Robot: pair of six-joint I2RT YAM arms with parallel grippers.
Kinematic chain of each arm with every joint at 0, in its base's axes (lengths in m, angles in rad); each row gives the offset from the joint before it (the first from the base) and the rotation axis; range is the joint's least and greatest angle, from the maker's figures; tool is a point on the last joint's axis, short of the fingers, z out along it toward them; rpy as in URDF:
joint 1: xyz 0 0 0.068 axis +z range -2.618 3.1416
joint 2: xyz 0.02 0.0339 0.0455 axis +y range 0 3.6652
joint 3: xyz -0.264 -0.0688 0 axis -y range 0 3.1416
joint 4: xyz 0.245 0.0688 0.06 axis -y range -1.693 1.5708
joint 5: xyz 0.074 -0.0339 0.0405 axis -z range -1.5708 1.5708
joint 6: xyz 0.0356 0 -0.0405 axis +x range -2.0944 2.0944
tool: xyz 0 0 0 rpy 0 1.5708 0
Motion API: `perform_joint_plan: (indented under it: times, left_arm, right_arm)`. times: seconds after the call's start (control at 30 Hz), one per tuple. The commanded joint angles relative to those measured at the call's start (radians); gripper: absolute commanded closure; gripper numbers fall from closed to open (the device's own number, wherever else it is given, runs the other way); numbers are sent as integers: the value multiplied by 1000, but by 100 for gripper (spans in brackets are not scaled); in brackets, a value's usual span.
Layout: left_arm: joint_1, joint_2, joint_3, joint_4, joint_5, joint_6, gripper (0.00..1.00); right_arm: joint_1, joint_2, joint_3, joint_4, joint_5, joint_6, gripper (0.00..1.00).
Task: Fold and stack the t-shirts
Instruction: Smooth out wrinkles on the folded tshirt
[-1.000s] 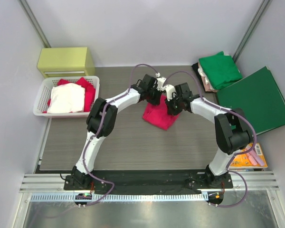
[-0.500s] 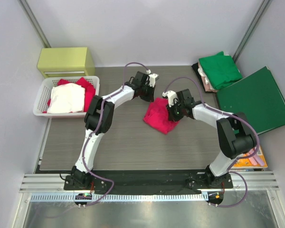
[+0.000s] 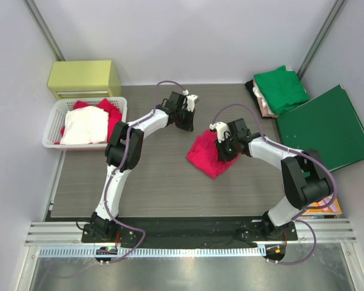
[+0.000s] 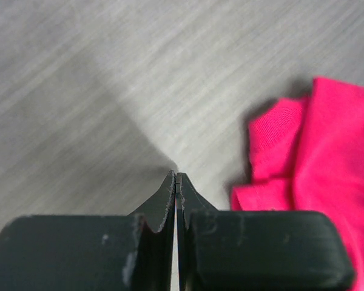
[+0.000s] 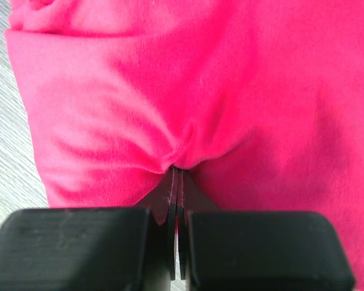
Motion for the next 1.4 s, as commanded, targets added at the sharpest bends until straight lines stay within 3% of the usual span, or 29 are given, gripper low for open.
perform_joint_plan:
  times: [0.0,0.27,0.4,0.6,0.77,1.03,1.37]
  left_arm:
    - [-3,-157,-57,49,70,-58,100]
    - [-57,-273,-86,33,52,-69,100]
    - [-114,-352,-198,23,-101,-75,100]
    - [-230,-403,-301,-16,-449,-37,100]
    - [-240,-386,-312,-112,-414,-69,100]
    - [-240,-368,-387,-135,-295,-190,100]
    - [-241,-382,-383,-103,-261,-158,100]
  right_arm:
    - [5,46,33,-29,-17,2,99]
    - [5,34,38,-18,-23,-1,99]
    - [4,31,32,-16,-18,-7,99]
    - [5,32,44,-10,-26,2,99]
    - [5,26,41,-10,-32,2,99]
    - [5,25,41,-7,-40,2,99]
    - [2,25,32,-3,-32,-7,99]
